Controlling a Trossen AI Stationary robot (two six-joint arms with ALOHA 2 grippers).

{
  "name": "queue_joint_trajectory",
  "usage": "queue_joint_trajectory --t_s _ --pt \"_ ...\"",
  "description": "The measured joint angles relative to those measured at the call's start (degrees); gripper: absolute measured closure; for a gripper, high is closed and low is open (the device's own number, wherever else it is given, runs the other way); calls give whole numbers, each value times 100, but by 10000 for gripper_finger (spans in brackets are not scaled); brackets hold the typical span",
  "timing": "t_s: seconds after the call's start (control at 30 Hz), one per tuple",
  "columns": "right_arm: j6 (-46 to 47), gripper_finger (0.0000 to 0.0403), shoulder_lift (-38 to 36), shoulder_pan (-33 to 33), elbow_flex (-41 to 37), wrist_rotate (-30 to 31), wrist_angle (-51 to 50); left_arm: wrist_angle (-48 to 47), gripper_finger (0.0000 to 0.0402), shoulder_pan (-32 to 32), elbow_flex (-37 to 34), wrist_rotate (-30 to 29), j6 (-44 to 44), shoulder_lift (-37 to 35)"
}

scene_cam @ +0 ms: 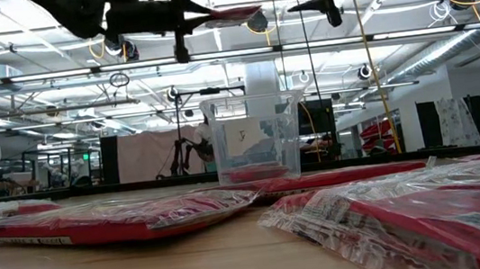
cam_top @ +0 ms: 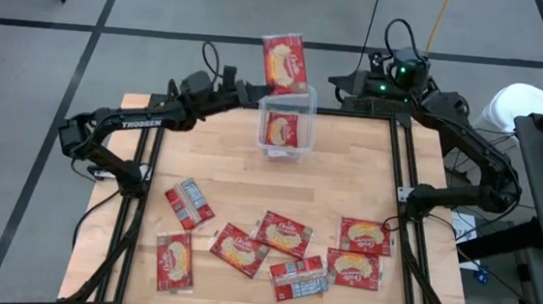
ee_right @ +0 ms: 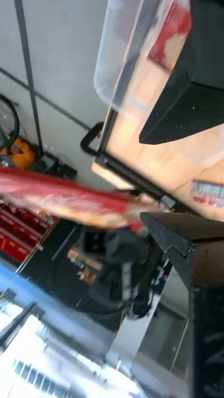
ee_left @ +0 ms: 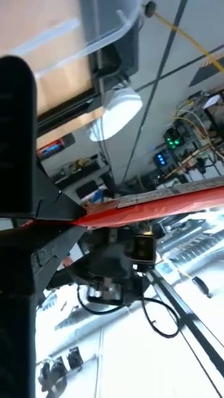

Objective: Sort popcorn bags into baskets
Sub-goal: Put the red popcorn bag into the transparent container

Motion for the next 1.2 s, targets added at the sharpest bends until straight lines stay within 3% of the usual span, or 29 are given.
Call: queue_joint_trajectory --t_s 0.1,0.23,0.33,0.43,0.63,0.83,1.2 --pt "-316 220 -45 -4 0 4 -341 -606 398 15 304 44 295 -9" --pt "-593 220 -80 -4 0 2 -633 -2100 397 -54 760 100 627 97" --pt "-666 220 -85 -4 0 7 -803 -3114 398 -64 827 88 823 113" --pt "-729 220 -87 -4 0 4 -825 -3512 396 -12 704 -126 745 107" --pt "-815 220 -89 -2 0 24 -862 -3545 394 135 591 -163 604 351" --pt "-768 220 -91 -2 -108 28 -861 -2944 393 85 589 335 251 969" --pt "-609 220 -245 166 -357 16 -860 -3541 392 55 591 270 358 1303"
